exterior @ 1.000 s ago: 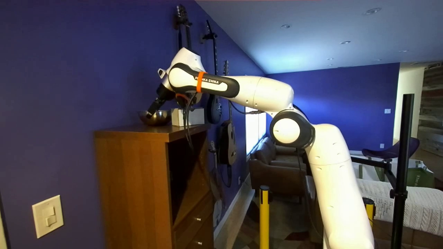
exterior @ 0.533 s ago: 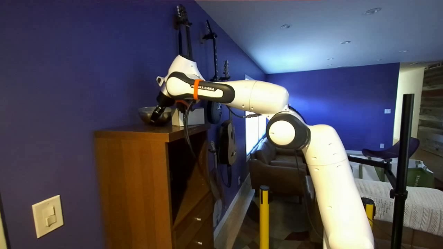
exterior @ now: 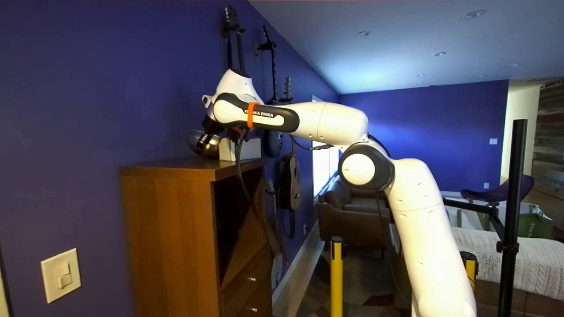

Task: Put the silver bowl on the bottom shelf

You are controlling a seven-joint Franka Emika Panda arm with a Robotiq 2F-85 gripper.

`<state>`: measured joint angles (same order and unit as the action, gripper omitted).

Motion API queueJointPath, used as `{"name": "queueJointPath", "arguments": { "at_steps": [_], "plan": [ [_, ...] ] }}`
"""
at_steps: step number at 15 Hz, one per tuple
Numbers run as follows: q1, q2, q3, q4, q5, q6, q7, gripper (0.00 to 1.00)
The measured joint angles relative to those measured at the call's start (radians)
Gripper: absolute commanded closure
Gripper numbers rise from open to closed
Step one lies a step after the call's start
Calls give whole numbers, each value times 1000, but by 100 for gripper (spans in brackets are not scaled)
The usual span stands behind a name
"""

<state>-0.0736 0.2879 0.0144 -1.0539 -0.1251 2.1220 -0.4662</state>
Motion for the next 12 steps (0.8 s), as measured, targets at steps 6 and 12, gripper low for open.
{"name": "queueJointPath", "arguments": {
  "at_steps": [6,12],
  "plan": [
    [0,-3,9,0,5,45,10,98],
    [1,-11,98,59,123,62,-203,98]
  ]
}}
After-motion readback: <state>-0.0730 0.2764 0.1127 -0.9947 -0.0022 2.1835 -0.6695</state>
